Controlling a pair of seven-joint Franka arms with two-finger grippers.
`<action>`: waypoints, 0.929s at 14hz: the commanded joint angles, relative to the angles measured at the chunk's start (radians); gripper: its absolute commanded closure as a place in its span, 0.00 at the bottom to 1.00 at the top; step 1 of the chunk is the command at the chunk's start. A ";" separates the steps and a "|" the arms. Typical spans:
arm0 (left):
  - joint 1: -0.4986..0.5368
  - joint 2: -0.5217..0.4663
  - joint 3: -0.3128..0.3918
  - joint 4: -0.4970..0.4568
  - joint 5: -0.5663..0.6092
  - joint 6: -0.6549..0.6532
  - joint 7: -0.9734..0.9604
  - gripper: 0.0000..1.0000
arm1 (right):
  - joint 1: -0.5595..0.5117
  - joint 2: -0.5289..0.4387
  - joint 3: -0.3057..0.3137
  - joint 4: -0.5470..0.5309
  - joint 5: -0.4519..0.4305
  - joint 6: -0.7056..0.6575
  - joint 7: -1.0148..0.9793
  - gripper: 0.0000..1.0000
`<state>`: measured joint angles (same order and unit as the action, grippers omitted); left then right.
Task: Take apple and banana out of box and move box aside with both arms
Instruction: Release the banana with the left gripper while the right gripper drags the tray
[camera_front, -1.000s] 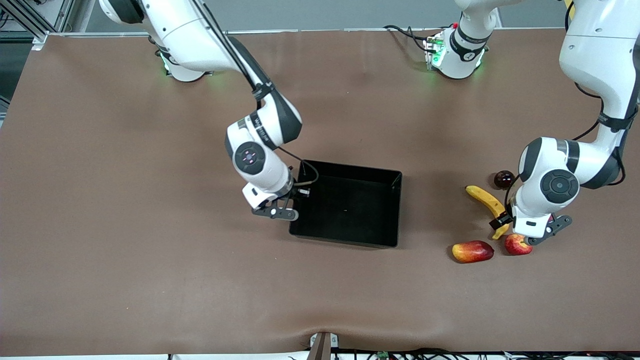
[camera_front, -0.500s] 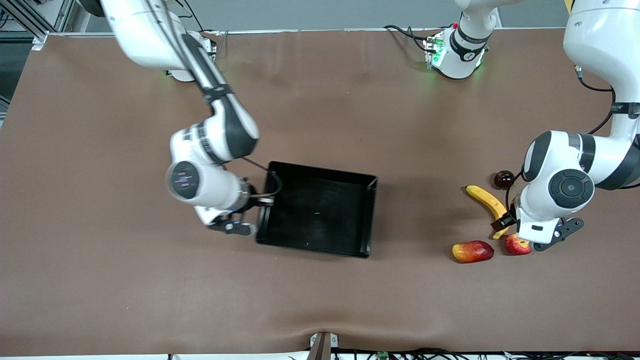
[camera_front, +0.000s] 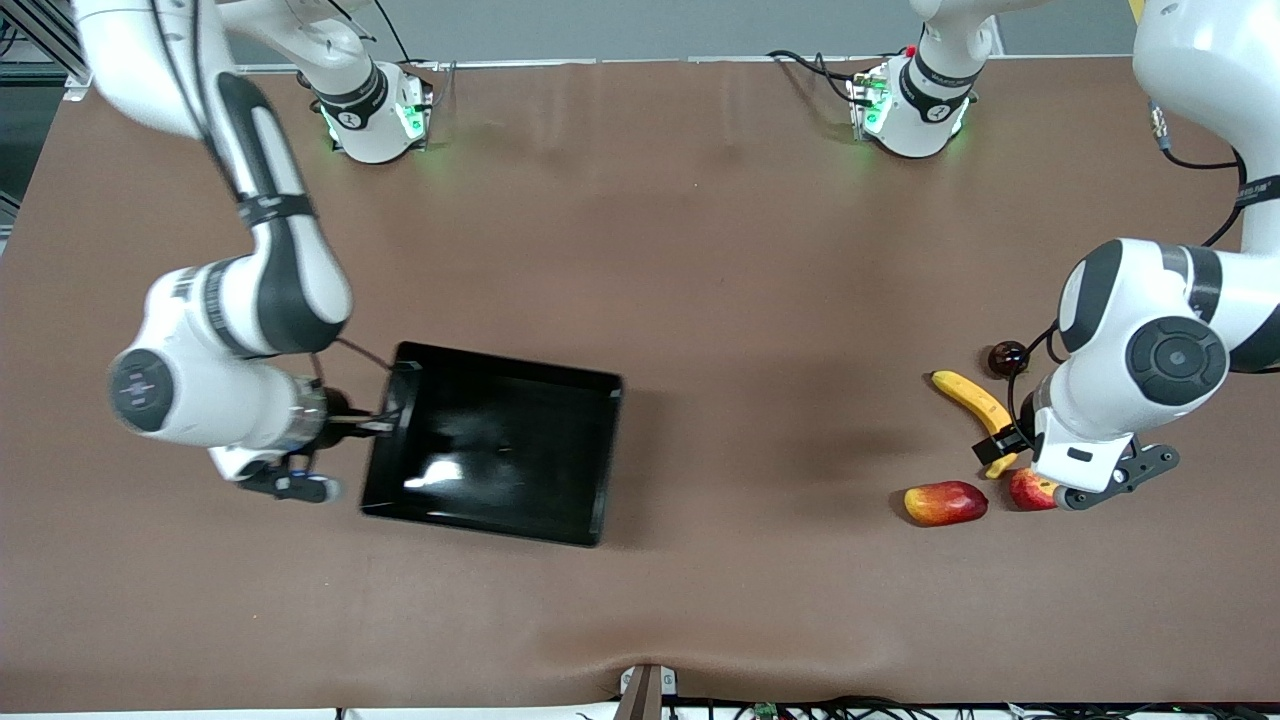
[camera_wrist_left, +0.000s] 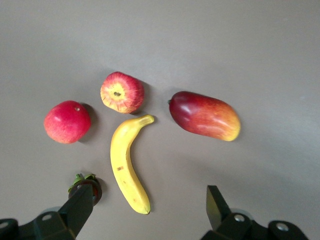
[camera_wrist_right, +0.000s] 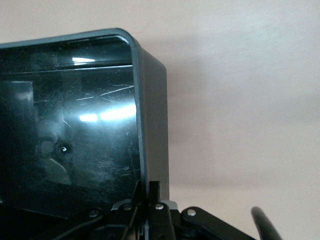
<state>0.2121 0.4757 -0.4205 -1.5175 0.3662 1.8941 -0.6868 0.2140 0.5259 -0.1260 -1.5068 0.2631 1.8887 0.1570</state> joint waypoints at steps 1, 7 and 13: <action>0.006 -0.087 -0.032 -0.001 -0.020 -0.073 0.065 0.00 | -0.138 -0.040 0.023 -0.047 -0.001 -0.016 -0.162 1.00; 0.007 -0.224 -0.060 -0.001 -0.053 -0.124 0.180 0.00 | -0.435 0.015 0.026 -0.049 0.004 0.003 -0.575 1.00; 0.007 -0.324 -0.061 0.017 -0.193 -0.190 0.187 0.00 | -0.536 0.022 0.029 -0.092 0.016 0.007 -0.632 1.00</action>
<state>0.2110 0.1884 -0.4772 -1.5019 0.1949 1.7371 -0.5229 -0.2938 0.5665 -0.1250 -1.5766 0.2578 1.8950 -0.4558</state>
